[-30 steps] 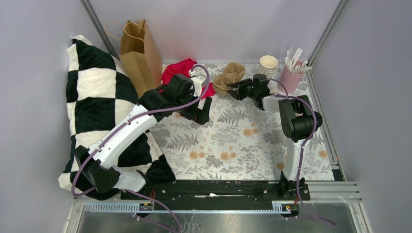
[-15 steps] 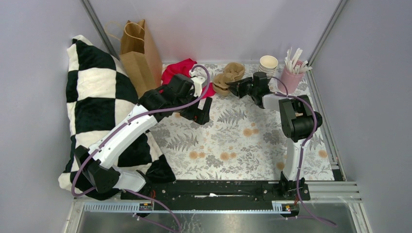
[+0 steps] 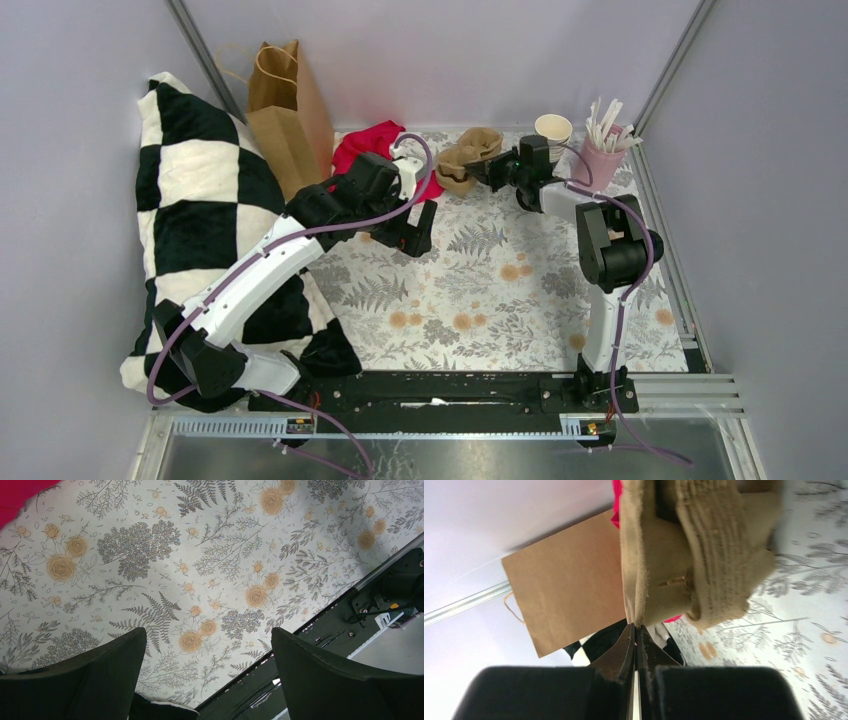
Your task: Pack the takeout coffee
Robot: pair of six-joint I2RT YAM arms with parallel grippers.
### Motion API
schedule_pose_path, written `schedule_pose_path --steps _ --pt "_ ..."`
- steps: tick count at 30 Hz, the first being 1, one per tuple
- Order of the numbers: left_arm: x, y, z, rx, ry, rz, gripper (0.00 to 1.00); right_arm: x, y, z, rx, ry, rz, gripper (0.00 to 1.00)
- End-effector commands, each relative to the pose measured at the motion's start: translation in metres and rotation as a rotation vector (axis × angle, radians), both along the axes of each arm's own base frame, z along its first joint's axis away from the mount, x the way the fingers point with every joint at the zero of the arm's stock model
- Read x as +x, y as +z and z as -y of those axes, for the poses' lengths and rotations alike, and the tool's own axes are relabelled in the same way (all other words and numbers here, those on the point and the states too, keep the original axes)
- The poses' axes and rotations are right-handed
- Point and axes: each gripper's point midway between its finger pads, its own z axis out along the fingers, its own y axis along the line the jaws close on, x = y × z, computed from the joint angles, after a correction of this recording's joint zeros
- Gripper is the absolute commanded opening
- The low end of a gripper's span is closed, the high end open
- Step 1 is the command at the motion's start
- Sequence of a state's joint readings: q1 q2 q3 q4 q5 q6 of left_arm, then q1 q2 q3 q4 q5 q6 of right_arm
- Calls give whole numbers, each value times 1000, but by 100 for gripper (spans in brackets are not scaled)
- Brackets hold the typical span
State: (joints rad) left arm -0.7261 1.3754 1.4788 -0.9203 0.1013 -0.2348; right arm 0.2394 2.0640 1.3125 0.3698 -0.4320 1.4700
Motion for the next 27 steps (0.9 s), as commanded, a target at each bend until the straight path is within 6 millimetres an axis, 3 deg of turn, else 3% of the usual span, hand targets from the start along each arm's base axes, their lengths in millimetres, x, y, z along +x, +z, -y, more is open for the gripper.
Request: schedule_pose_path --steps 1,6,12,17,22,27 --pt "3 21 1 -36 -5 71 99 8 94 -11 -12 45 223 0" --pt "5 23 1 -33 6 78 99 -1 139 -11 -29 76 318 0" --pt "8 25 0 -36 20 83 99 -24 148 -15 -73 176 387 0" --pt "6 20 8 -54 19 44 99 -40 124 -13 -142 246 399 0" --pt "8 21 15 -73 14 22 99 -31 93 -25 -57 277 396 0" --pt "8 25 14 -71 11 38 99 -24 68 -21 -234 354 438 0"
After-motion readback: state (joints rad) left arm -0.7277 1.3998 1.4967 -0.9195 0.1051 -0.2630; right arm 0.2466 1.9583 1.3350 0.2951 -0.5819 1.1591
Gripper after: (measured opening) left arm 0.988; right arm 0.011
